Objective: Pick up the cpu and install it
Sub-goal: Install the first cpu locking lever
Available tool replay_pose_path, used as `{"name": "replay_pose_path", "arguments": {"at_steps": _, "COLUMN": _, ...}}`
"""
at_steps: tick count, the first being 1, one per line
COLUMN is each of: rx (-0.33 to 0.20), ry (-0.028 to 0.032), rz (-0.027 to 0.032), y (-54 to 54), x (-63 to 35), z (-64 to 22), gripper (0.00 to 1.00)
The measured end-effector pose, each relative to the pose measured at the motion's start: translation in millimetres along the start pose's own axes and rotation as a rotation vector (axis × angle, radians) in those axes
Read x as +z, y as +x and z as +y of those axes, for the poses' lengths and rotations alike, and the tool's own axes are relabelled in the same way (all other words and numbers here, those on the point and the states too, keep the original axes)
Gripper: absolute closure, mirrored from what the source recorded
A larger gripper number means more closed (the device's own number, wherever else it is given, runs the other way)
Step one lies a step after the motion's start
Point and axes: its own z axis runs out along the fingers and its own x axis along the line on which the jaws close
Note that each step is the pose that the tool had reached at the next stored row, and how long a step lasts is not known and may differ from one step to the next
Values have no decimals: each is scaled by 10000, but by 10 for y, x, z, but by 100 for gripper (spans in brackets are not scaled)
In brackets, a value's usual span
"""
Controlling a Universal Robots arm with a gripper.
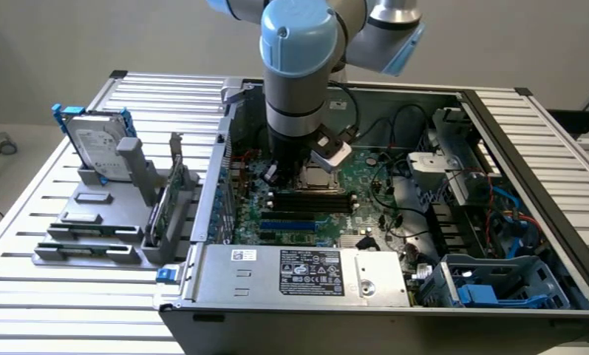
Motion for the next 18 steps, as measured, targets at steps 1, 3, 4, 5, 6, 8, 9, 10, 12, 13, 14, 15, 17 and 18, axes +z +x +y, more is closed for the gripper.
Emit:
{"name": "replay_pose_path", "arguments": {"at_steps": 1, "rx": -1, "ry": -1, "rz": -1, "y": 14, "x": -10, "z": -12, "gripper": 89}}
{"name": "replay_pose_path", "arguments": {"at_steps": 3, "rx": -2, "ry": -3, "rz": -1, "y": 54, "x": -6, "z": -49, "gripper": 89}}
{"name": "replay_pose_path", "arguments": {"at_steps": 4, "rx": -1, "ry": -2, "rz": -1, "y": 84, "x": 3, "z": -78, "gripper": 89}}
{"name": "replay_pose_path", "arguments": {"at_steps": 5, "rx": -1, "ry": -3, "rz": -3, "y": 115, "x": 12, "z": -107, "gripper": 89}}
{"name": "replay_pose_path", "arguments": {"at_steps": 6, "rx": 0, "ry": -3, "rz": -3, "y": 147, "x": 22, "z": -137, "gripper": 89}}
{"name": "replay_pose_path", "arguments": {"at_steps": 8, "rx": -26, "ry": 8, "rz": -20, "y": 196, "x": 35, "z": -185, "gripper": 89}}
{"name": "replay_pose_path", "arguments": {"at_steps": 9, "rx": -54, "ry": 25, "rz": -46, "y": 211, "x": 37, "z": -202, "gripper": 89}}
{"name": "replay_pose_path", "arguments": {"at_steps": 10, "rx": -88, "ry": 46, "rz": -89, "y": 222, "x": 33, "z": -215, "gripper": 89}}
{"name": "replay_pose_path", "arguments": {"at_steps": 12, "rx": -177, "ry": 60, "rz": -197, "y": 233, "x": 25, "z": -235, "gripper": 89}}
{"name": "replay_pose_path", "arguments": {"at_steps": 13, "rx": -234, "ry": 48, "rz": -255, "y": 236, "x": 23, "z": -243, "gripper": 89}}
{"name": "replay_pose_path", "arguments": {"at_steps": 14, "rx": -300, "ry": 27, "rz": -322, "y": 237, "x": 19, "z": -251, "gripper": 89}}
{"name": "replay_pose_path", "arguments": {"at_steps": 15, "rx": -369, "ry": -4, "rz": -388, "y": 238, "x": 15, "z": -259, "gripper": 89}}
{"name": "replay_pose_path", "arguments": {"at_steps": 17, "rx": -529, "ry": -78, "rz": -524, "y": 239, "x": 2, "z": -274, "gripper": 89}}
{"name": "replay_pose_path", "arguments": {"at_steps": 18, "rx": -609, "ry": -114, "rz": -591, "y": 240, "x": -5, "z": -281, "gripper": 89}}
